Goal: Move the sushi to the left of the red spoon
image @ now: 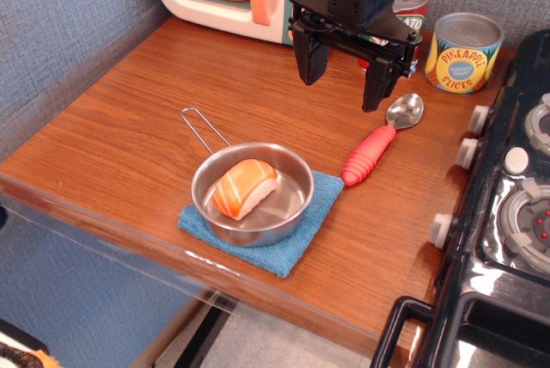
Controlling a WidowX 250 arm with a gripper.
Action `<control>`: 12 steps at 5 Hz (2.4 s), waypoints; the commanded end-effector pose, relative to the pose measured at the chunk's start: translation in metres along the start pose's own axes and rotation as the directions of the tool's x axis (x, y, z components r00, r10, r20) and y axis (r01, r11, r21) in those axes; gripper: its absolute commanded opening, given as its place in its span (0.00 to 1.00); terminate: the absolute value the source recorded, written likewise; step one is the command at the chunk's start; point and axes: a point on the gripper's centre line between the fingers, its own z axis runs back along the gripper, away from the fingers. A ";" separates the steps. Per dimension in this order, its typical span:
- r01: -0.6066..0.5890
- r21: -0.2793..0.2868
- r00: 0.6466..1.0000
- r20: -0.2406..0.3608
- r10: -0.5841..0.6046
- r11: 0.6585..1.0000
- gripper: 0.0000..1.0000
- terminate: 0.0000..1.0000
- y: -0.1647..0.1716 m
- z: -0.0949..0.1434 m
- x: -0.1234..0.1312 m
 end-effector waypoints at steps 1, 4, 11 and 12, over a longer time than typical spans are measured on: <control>0.000 0.000 1.000 0.000 0.000 1.000 1.00 0.00 0.000 0.000 0.000; -0.054 0.002 0.998 0.023 0.054 0.999 1.00 0.00 0.038 0.014 -0.077; -0.077 0.003 0.984 -0.164 0.076 0.997 0.00 0.00 0.053 -0.064 -0.096; -0.033 -0.031 0.995 -0.093 0.030 0.999 0.00 0.00 0.040 -0.043 -0.086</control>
